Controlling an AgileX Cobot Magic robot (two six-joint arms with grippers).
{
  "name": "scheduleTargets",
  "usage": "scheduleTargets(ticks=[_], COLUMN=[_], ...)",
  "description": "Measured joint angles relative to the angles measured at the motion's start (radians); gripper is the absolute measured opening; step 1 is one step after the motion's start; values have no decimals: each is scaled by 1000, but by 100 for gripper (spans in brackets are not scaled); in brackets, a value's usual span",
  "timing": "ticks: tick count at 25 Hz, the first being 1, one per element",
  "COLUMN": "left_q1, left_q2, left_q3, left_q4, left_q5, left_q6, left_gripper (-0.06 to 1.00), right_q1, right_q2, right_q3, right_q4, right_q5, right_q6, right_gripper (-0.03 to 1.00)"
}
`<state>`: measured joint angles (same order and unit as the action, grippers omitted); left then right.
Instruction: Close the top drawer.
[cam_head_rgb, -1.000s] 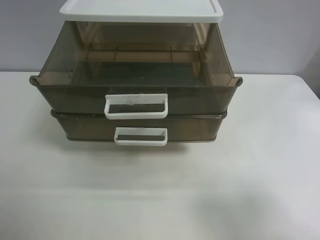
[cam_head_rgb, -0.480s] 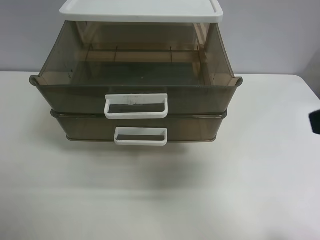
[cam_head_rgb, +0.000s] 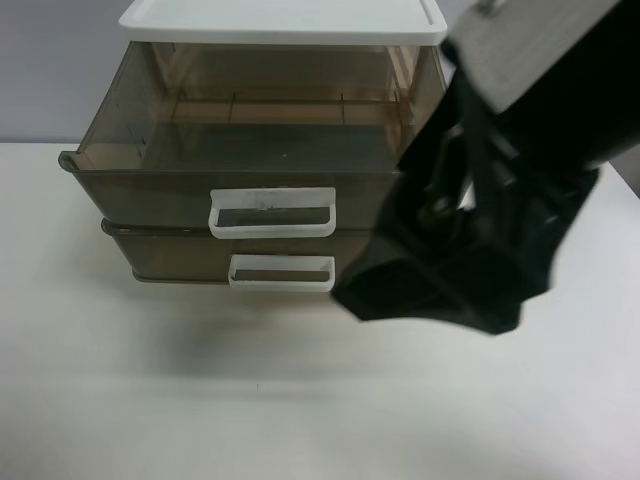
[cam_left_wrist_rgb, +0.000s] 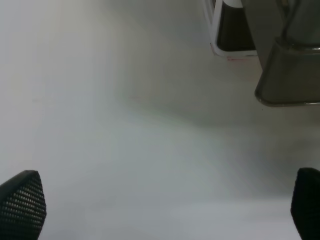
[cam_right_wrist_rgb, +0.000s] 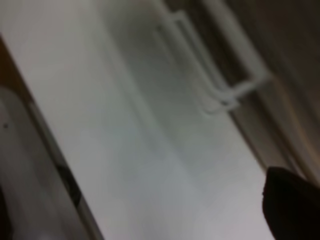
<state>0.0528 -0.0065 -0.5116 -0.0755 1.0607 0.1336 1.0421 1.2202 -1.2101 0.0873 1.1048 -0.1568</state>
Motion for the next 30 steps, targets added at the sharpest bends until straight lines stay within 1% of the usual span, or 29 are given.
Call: scheduleTargets(ticks=[4, 8, 13, 20, 30], left_q1=[0, 0, 0, 0, 0], left_q2=[0, 0, 0, 0, 0], left_q3=[0, 0, 0, 0, 0], left_q4=[0, 0, 0, 0, 0], left_q5=[0, 0, 0, 0, 0], left_q6=[0, 0, 0, 0, 0], left_gripper=[99, 99, 99, 99, 99], right_q1=[94, 126, 127, 123, 45], right_q2=[126, 217, 307, 369, 390], right_q3=[-24, -24, -24, -69, -78], right_q4=[3, 31, 33, -52, -64], right_q5=[-18, -66, -126, -151, -165], right_q6=[-1, -29, -68, -66, -60], right_gripper=[99, 99, 99, 99, 99])
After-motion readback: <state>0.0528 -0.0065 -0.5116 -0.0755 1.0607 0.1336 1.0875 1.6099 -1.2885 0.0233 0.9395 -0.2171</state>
